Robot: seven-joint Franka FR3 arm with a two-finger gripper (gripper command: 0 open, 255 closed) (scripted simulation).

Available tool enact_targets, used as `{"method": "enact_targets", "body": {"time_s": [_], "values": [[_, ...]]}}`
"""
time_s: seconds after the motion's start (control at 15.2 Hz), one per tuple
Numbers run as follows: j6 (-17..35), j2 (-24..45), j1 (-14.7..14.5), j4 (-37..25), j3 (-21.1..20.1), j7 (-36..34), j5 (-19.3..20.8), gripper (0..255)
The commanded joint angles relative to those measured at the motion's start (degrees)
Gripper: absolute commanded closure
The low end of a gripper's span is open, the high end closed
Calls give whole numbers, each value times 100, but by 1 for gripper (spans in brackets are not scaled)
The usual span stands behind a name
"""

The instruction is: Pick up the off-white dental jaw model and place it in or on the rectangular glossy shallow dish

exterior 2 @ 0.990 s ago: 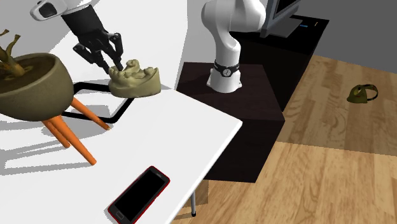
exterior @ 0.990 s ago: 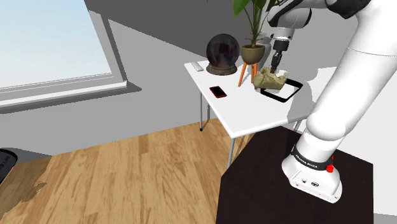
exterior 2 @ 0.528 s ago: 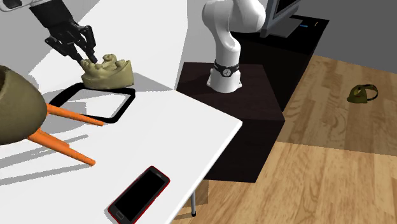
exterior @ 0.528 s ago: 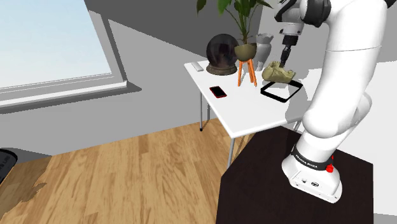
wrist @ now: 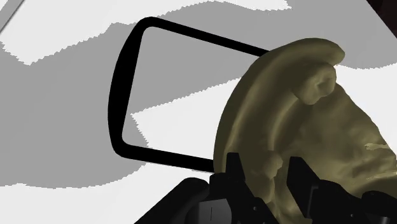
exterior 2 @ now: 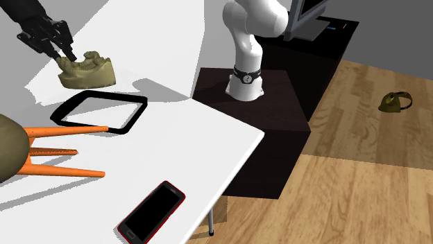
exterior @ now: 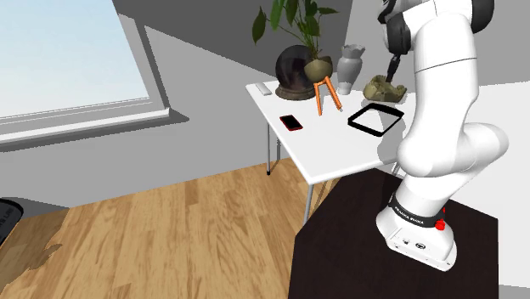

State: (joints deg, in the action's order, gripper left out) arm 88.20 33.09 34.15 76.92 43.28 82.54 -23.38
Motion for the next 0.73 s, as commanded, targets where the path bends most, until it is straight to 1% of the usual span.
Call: {"method": "enact_targets", "body": {"time_s": [0.0,0.66], "values": [[-270,377,384,-626,-82,114,-157,255],[420,488,257,19,-137,234,-238,255]]}}
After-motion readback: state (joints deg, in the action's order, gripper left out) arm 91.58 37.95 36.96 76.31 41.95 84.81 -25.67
